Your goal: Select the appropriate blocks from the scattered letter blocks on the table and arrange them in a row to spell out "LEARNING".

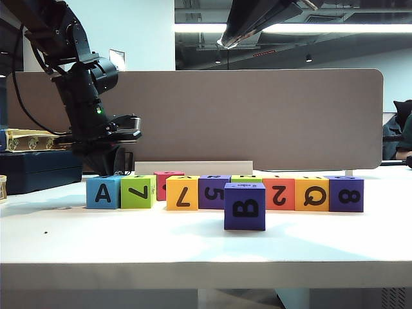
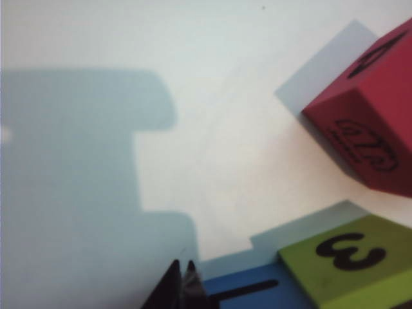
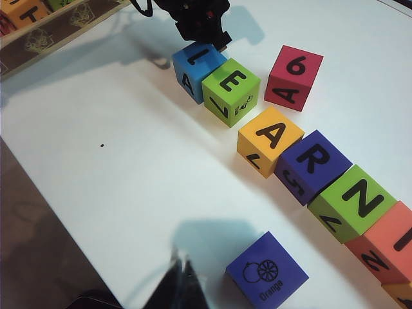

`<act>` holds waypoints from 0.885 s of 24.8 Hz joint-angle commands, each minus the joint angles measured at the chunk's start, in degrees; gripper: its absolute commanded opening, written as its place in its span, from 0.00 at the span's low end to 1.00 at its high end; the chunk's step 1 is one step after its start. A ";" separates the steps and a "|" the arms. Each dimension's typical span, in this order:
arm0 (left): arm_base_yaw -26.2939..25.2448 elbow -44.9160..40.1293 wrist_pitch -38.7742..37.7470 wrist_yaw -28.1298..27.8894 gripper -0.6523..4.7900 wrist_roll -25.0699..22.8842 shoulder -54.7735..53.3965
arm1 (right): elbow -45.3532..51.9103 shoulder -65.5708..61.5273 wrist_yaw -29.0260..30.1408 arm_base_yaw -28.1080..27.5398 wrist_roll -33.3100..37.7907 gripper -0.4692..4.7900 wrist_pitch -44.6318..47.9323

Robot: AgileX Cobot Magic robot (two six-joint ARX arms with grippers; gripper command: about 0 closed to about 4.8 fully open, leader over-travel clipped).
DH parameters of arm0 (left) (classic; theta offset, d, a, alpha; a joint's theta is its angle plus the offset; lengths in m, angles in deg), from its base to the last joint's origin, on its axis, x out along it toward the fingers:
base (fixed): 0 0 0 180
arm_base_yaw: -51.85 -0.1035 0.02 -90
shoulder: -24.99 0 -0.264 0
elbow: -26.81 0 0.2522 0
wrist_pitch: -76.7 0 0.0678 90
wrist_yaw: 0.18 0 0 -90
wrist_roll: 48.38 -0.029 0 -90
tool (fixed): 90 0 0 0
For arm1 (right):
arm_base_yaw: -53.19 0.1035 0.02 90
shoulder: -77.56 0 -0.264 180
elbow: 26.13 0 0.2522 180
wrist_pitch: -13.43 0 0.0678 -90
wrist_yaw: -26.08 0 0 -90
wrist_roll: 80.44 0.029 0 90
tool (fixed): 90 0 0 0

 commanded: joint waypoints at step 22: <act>-0.85 9.16 -17.29 -9.40 0.11 0.22 0.11 | -0.24 0.17 0.28 0.07 -0.15 0.09 0.31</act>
